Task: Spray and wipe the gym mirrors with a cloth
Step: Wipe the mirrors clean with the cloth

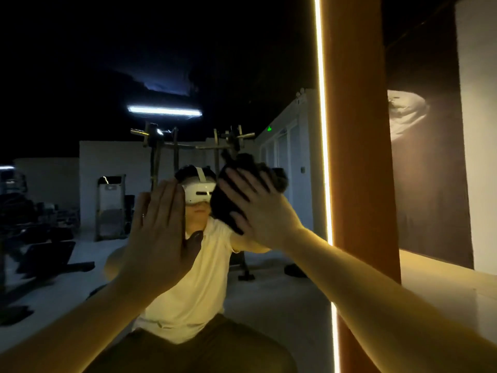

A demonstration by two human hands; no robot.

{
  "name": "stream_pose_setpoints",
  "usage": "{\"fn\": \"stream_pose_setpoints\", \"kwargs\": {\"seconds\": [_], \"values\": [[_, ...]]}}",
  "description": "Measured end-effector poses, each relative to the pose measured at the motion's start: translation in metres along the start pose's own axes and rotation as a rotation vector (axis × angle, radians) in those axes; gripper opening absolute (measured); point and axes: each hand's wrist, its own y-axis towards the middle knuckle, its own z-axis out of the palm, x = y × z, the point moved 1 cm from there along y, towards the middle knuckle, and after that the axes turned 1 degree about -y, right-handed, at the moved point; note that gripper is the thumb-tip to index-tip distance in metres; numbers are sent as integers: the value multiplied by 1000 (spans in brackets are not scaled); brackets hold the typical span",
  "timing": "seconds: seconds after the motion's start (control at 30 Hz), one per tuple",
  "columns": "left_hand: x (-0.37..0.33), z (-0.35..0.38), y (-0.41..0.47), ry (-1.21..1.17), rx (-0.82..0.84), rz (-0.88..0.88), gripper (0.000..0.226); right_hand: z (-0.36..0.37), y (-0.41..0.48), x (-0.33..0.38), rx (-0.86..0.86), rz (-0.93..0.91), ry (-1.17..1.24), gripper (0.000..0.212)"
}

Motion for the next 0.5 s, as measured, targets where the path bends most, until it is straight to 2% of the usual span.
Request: {"fn": "stream_pose_setpoints", "kwargs": {"seconds": [0.13,0.2,0.23,0.3,0.5], "values": [[2,-5,-9,51,40,-16,92,5,-28,-67,-40,752,29,64],[-2,-8,-13,61,50,-40,93,7,-25,-56,-30,953,70,66],[-4,-8,-15,63,64,-44,93,6,-21,-40,-35,964,88,66],[-7,-7,-19,57,91,-52,93,6,-18,2,-35,849,116,67],[-3,-6,-39,22,144,-41,86,5,-28,107,69,226,155,67]]}}
